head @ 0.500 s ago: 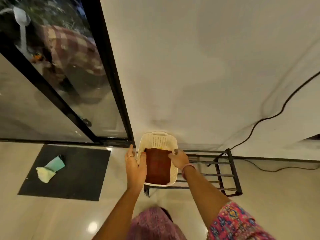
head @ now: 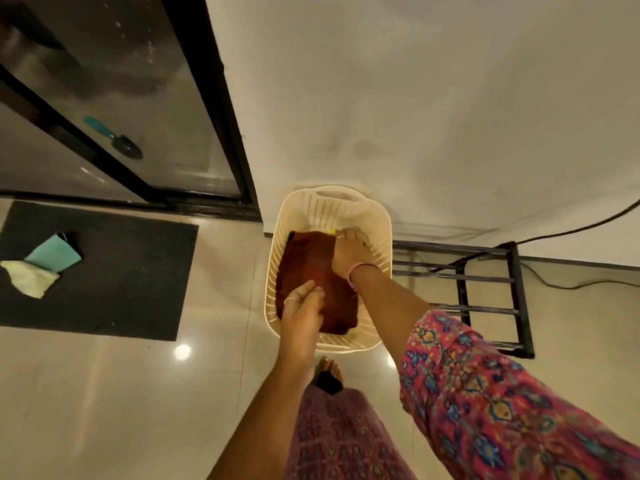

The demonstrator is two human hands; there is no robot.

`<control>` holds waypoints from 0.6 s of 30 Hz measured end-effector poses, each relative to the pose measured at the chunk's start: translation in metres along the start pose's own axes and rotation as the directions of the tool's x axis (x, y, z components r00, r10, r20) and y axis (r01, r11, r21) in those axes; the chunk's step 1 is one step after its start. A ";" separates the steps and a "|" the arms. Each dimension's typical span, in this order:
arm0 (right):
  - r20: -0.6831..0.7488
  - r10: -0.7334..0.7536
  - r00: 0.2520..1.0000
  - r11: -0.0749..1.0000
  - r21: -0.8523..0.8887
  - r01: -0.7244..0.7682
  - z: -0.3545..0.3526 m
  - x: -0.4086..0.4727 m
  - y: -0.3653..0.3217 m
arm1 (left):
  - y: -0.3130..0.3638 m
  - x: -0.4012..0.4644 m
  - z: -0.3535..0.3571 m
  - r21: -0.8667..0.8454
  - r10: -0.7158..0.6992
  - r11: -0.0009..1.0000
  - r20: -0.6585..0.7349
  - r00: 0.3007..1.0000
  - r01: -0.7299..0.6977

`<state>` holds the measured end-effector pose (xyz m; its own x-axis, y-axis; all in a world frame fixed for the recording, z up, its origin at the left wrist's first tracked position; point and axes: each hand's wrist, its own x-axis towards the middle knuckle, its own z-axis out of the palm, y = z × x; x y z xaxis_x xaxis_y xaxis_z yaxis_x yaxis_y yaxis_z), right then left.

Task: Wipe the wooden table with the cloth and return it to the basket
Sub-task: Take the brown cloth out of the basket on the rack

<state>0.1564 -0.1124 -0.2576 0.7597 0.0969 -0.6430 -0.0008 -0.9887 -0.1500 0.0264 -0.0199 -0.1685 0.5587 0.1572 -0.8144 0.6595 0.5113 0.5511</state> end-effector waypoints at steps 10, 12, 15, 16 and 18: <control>-0.036 -0.026 0.999 0.954 -0.299 0.015 -0.010 0.023 0.008 | -0.001 -0.009 -0.011 -0.076 -0.095 0.992 0.050 0.994 0.098; -0.012 -0.110 0.994 0.965 -0.240 0.104 -0.016 0.006 0.004 | 0.005 -0.018 -0.012 -0.084 -0.109 0.990 0.049 0.993 0.112; -0.015 -0.174 0.985 0.984 -0.030 0.173 -0.023 -0.030 -0.001 | 0.013 -0.036 -0.011 -0.110 -0.148 0.982 0.049 0.988 0.152; -0.014 -0.170 0.985 0.985 0.033 0.170 -0.026 -0.045 -0.002 | 0.015 -0.043 -0.011 -0.118 -0.158 0.980 0.049 0.986 0.163; -0.036 -0.189 0.981 0.976 0.105 0.192 -0.034 -0.072 -0.003 | 0.019 -0.057 -0.012 -0.127 -0.176 0.975 0.049 0.983 0.181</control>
<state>0.1234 -0.1200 -0.1856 0.7690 0.2781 -0.5756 0.0770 -0.9341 -0.3485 0.0014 -0.0093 -0.1139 0.4579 0.0236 -0.8887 0.6802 0.6344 0.3673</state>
